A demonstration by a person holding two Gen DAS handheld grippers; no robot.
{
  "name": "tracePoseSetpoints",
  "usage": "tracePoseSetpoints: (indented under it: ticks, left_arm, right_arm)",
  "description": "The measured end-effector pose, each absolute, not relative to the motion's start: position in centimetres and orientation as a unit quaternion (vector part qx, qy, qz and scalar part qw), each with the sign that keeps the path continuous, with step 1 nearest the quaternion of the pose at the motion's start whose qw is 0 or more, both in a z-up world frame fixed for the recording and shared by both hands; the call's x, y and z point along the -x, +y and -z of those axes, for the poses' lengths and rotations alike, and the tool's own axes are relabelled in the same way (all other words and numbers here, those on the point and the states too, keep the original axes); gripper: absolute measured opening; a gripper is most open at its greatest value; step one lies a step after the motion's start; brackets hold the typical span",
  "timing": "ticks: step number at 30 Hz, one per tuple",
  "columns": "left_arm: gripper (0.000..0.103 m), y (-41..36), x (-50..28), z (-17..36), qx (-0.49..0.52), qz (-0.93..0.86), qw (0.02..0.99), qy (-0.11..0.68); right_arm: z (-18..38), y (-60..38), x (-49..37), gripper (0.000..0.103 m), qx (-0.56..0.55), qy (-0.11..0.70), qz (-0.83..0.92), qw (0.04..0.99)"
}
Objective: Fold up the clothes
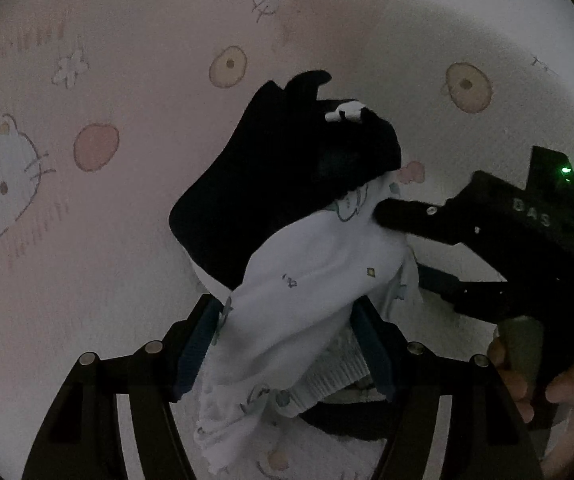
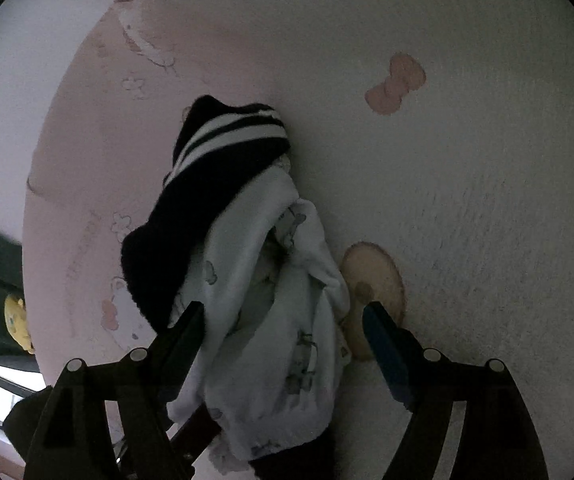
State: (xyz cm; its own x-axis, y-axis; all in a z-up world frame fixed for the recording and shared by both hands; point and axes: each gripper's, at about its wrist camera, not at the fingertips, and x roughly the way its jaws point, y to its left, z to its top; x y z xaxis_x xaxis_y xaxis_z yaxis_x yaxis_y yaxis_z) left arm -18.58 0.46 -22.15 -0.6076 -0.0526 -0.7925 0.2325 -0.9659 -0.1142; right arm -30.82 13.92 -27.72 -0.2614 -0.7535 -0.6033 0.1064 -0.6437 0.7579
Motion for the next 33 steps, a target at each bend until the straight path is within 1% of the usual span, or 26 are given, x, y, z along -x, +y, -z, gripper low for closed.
tracePoseSetpoints:
  ticks: [4, 8, 9, 10, 11, 12, 13, 14, 15, 16, 17, 18, 21, 26, 31, 33]
  left_arm:
    - [0.066, 0.1, 18.2, 22.7, -0.429, 0.894, 0.089, 0.094]
    - [0.066, -1.6, 18.1, 23.2, -0.436, 0.885, 0.101, 0.128]
    - [0.066, -2.1, 18.1, 23.4, -0.438, 0.882, 0.103, 0.138]
    - [0.065, -2.6, 18.0, 23.7, -0.438, 0.88, 0.105, 0.152]
    - [0.061, -3.0, 17.9, 24.0, -0.435, 0.879, 0.102, 0.165]
    - [0.056, -3.3, 17.9, 24.2, -0.432, 0.879, 0.098, 0.178]
    - [0.054, -3.7, 17.9, 24.4, -0.429, 0.878, 0.094, 0.191]
    - [0.049, -3.8, 17.8, 24.4, -0.429, 0.878, 0.093, 0.193]
    - [0.041, -3.9, 17.8, 24.4, -0.43, 0.877, 0.092, 0.194]
    - [0.037, -4.0, 17.8, 24.5, -0.43, 0.877, 0.091, 0.195]
    - [0.03, -4.0, 17.6, 24.2, -0.429, 0.878, 0.089, 0.194]
    - [0.029, -4.0, 17.5, 23.9, -0.427, 0.879, 0.088, 0.193]
    - [0.025, -5.0, 16.6, 23.5, -0.41, 0.88, 0.072, 0.231]
    - [0.025, -6.5, 15.4, 22.4, -0.376, 0.878, 0.047, 0.292]
    - [0.025, -5.6, 15.7, 20.3, -0.348, 0.884, 0.0, 0.313]
    - [0.023, -4.6, 16.1, 18.7, -0.344, 0.888, -0.021, 0.303]
  right_arm:
    - [27.6, 13.2, 30.6, 0.08, -0.519, -0.297, 0.743, 0.301]
    - [27.1, 11.3, 30.3, 0.079, -0.493, -0.268, 0.768, 0.308]
    - [27.2, 10.9, 30.3, 0.072, -0.492, -0.263, 0.768, 0.313]
    - [27.2, 10.6, 30.3, 0.055, -0.49, -0.259, 0.769, 0.318]
    - [27.4, 10.4, 30.2, 0.049, -0.491, -0.263, 0.766, 0.32]
    - [27.5, 10.3, 30.2, 0.046, -0.493, -0.271, 0.762, 0.319]
    - [27.4, 10.0, 30.0, 0.04, -0.49, -0.267, 0.767, 0.318]
    - [27.0, 9.7, 29.7, 0.037, -0.482, -0.254, 0.776, 0.317]
    - [26.7, 9.3, 29.3, 0.033, -0.475, -0.241, 0.785, 0.317]
    - [26.4, 8.9, 29.1, 0.028, -0.471, -0.231, 0.79, 0.317]
    - [26.0, 8.6, 29.0, 0.026, -0.468, -0.223, 0.793, 0.32]
    - [25.6, 8.3, 28.8, 0.024, -0.463, -0.217, 0.796, 0.323]
    - [24.0, 7.8, 27.9, 0.02, -0.435, -0.207, 0.808, 0.34]
    - [20.7, 7.4, 27.1, 0.015, -0.395, -0.206, 0.817, 0.367]
    - [18.0, 7.9, 26.6, 0.014, -0.369, -0.206, 0.827, 0.371]
    - [17.2, 8.1, 26.6, 0.014, -0.369, -0.203, 0.828, 0.37]
